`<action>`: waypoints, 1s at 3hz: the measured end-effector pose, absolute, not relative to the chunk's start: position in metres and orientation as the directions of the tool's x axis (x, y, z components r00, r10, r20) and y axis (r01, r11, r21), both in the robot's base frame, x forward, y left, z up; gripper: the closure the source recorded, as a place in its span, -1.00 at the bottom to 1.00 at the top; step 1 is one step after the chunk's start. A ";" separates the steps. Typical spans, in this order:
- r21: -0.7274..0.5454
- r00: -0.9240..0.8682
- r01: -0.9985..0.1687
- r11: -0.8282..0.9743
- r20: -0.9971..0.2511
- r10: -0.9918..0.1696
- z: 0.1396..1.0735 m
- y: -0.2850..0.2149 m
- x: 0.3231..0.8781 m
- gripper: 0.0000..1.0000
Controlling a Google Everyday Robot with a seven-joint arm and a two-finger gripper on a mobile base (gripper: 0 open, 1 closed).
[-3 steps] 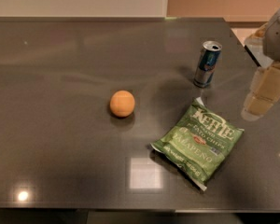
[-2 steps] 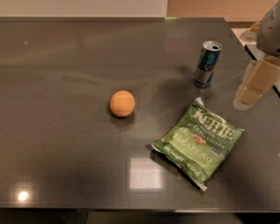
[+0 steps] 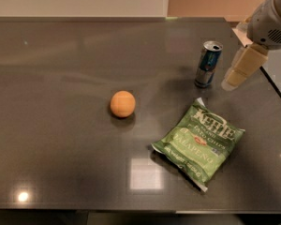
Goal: Move redbull can near orange
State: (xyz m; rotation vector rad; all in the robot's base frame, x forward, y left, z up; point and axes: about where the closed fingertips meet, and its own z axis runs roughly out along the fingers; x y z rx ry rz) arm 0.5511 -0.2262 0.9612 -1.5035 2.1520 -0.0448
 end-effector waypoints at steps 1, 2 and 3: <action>-0.295 -0.273 -0.859 0.419 -0.428 -0.862 0.954 -0.229 0.584 -1.00; -0.253 -0.303 -0.854 0.455 -0.468 -0.830 0.944 -0.232 0.614 -1.00; -0.216 -0.329 -0.851 0.479 -0.492 -0.806 0.932 -0.232 0.635 -1.00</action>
Offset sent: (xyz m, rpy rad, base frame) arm 0.1018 -0.0137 -0.0268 0.1691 0.0371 -0.0836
